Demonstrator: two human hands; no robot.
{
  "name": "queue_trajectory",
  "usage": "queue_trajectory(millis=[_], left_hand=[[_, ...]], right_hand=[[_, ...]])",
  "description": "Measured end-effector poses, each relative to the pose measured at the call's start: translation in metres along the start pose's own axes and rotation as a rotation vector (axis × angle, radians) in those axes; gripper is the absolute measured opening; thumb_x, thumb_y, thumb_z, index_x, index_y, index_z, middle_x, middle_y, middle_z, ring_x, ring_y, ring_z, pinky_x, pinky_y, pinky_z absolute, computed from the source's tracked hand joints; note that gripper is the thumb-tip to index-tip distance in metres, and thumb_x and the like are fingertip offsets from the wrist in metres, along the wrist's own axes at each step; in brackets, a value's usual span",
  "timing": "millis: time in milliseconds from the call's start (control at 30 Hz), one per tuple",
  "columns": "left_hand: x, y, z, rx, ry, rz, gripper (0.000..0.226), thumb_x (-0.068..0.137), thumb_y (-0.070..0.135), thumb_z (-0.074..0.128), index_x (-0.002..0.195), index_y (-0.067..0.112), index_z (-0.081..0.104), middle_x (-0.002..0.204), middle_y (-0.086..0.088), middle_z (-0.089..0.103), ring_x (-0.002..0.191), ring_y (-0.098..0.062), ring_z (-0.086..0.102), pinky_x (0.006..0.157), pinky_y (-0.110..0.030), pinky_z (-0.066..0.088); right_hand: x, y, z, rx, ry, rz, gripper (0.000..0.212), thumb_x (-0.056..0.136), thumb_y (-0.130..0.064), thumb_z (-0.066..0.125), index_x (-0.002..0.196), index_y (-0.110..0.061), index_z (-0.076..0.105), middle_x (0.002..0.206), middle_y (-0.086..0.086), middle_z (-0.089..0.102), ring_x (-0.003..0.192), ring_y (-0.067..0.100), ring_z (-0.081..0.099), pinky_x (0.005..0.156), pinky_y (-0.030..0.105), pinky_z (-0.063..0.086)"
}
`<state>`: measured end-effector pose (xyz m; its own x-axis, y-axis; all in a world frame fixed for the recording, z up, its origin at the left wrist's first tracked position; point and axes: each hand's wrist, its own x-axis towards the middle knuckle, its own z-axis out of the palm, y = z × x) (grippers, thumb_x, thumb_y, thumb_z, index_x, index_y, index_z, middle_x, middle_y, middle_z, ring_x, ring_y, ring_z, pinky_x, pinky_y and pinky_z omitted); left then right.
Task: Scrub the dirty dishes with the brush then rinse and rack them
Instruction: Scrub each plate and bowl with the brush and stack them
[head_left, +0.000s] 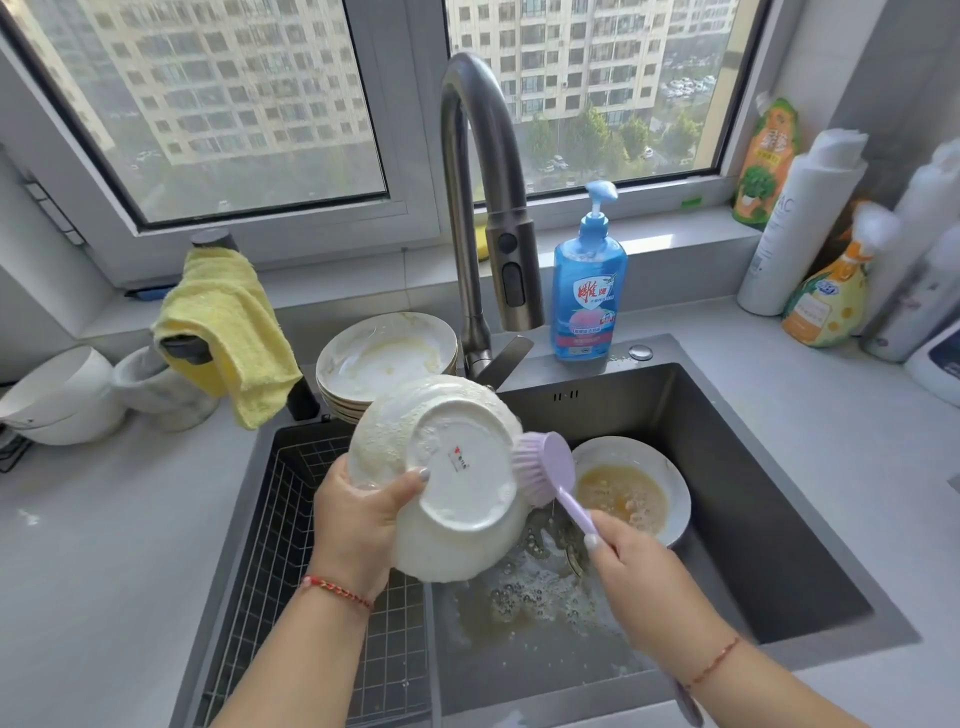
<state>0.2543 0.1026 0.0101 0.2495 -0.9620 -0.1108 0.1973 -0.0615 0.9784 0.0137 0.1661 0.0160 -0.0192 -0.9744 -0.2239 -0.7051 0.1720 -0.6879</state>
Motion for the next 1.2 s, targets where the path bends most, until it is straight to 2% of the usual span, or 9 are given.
queue_trajectory(millis=[167,300,433,533,767,900,1000,1100,1200], left_hand=[[-0.006,-0.002,0.005,0.010,-0.104,-0.024,0.081,0.047,0.023,0.093,0.119,0.004,0.061,0.112,-0.022,0.069,0.102,-0.043,0.067,0.087,-0.064,0.053],[-0.008,0.004,0.002,-0.181,-0.068,-0.068,0.081,0.051,0.017,0.090,0.125,0.001,0.060,0.119,-0.026,0.066,0.108,-0.045,0.065,0.087,-0.060,0.054],[-0.008,0.011,-0.007,-0.282,-0.030,-0.110,0.079,0.057,0.016,0.089,0.129,0.001,0.059,0.121,-0.027,0.065,0.106,-0.049,0.060,0.055,-0.044,0.061],[-0.004,0.005,-0.011,-0.343,0.030,-0.138,0.057,0.073,0.003,0.070,0.129,0.004,0.060,0.122,-0.025,0.065,0.111,-0.044,0.064,0.086,-0.063,0.053],[-0.011,0.010,-0.001,-0.297,-0.049,-0.117,0.051,0.077,-0.004,0.066,0.127,0.002,0.061,0.119,-0.024,0.067,0.109,-0.040,0.066,0.090,-0.059,0.053],[-0.010,0.030,-0.003,0.010,0.009,0.043,0.053,0.066,0.001,0.085,0.114,0.004,0.064,0.108,-0.019,0.071,0.099,-0.037,0.070,0.086,-0.056,0.057],[-0.017,0.045,-0.004,0.475,0.033,0.252,0.043,0.064,0.007,0.090,0.093,0.021,0.062,0.093,0.000,0.071,0.084,-0.017,0.069,0.075,-0.038,0.059],[-0.028,0.058,-0.006,0.902,-0.057,0.560,0.044,0.061,0.022,0.091,0.074,0.026,0.050,0.071,0.011,0.058,0.064,-0.005,0.058,0.052,-0.014,0.045],[-0.032,0.060,-0.012,1.192,-0.237,0.883,0.065,0.050,0.016,0.094,0.074,0.025,0.034,0.054,0.010,0.045,0.041,-0.007,0.043,0.034,-0.008,0.025]], right_hand=[[0.019,-0.015,-0.024,-0.012,0.103,-0.059,0.021,0.101,-0.024,0.034,0.096,-0.026,0.054,0.063,-0.003,0.046,0.051,0.010,0.037,0.050,0.027,0.032],[0.004,-0.013,-0.018,-0.120,0.098,-0.096,0.024,0.102,-0.027,0.033,0.117,-0.032,0.051,0.062,-0.003,0.049,0.051,0.010,0.041,0.046,0.022,0.030],[-0.021,-0.008,-0.005,-0.119,-0.017,-0.061,0.023,0.101,-0.029,0.034,0.118,-0.030,0.050,0.061,-0.004,0.045,0.053,0.009,0.040,0.052,0.026,0.032],[-0.019,-0.012,-0.008,-0.102,-0.012,-0.088,0.022,0.101,-0.030,0.033,0.115,-0.030,0.050,0.060,-0.003,0.044,0.051,0.009,0.038,0.051,0.025,0.030],[-0.003,-0.021,-0.021,-0.121,0.095,-0.137,0.024,0.102,-0.029,0.033,0.120,-0.033,0.049,0.059,-0.005,0.045,0.047,0.008,0.038,0.044,0.019,0.027],[-0.022,-0.014,-0.015,-0.106,0.001,-0.112,0.026,0.101,-0.030,0.036,0.121,-0.030,0.052,0.065,-0.003,0.051,0.052,0.007,0.040,0.050,0.022,0.031],[-0.021,-0.006,-0.020,-0.064,-0.046,-0.022,0.026,0.100,-0.029,0.037,0.117,-0.031,0.056,0.061,-0.008,0.048,0.048,0.005,0.038,0.050,0.022,0.036],[-0.016,0.000,-0.024,-0.015,-0.038,0.024,0.027,0.099,-0.027,0.037,0.114,-0.024,0.058,0.047,-0.014,0.043,0.042,0.005,0.037,0.049,0.024,0.036],[-0.015,0.006,-0.026,-0.012,-0.022,0.040,0.027,0.099,-0.026,0.038,0.114,-0.019,0.059,0.044,-0.011,0.039,0.041,0.005,0.036,0.045,0.019,0.029]])
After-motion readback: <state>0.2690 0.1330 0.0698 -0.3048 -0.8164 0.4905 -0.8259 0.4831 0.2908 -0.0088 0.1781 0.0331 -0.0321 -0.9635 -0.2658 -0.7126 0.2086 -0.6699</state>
